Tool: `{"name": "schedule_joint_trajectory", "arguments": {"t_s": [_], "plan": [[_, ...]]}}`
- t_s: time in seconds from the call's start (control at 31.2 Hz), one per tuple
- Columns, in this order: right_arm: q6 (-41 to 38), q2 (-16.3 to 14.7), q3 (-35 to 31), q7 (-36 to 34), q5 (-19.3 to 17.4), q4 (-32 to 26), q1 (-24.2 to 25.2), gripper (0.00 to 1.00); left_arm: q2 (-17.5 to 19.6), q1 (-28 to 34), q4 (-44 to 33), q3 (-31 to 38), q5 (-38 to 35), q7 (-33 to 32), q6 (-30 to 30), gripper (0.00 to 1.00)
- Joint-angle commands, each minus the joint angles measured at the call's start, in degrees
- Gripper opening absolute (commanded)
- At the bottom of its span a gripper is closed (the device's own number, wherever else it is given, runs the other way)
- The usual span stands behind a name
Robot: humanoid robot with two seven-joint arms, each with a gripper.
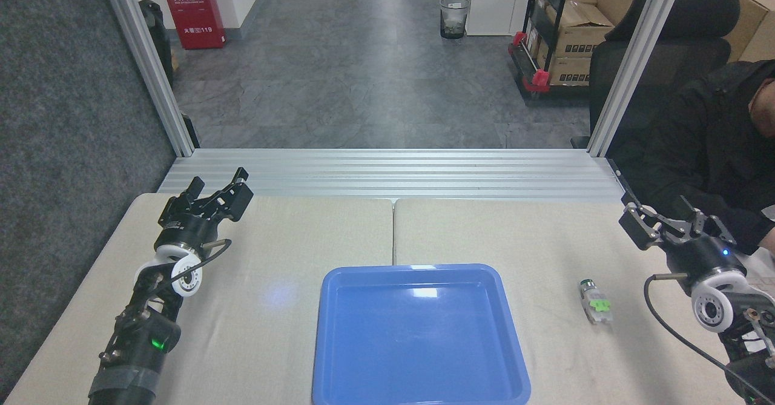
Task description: Pick up switch part and place in tray
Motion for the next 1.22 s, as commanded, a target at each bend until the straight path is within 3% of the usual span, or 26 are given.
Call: {"name": "schedule_joint_trajectory", "arguments": {"t_s": [0.0,1.18], "plan": [[0.04,0.64,-0.65,0.04,0.07,-0.83,-0.23,0.98,-0.02,-0.01,0.02,-1.32,-0.09,-0.02,-0.04,1.0],[-1.1,0.64,-0.39,0.04,-0.28,-0.83,0.48,0.99,-0.02,-0.01,0.02,-1.32,-0.08,0.07,-0.04,1.0]]}}
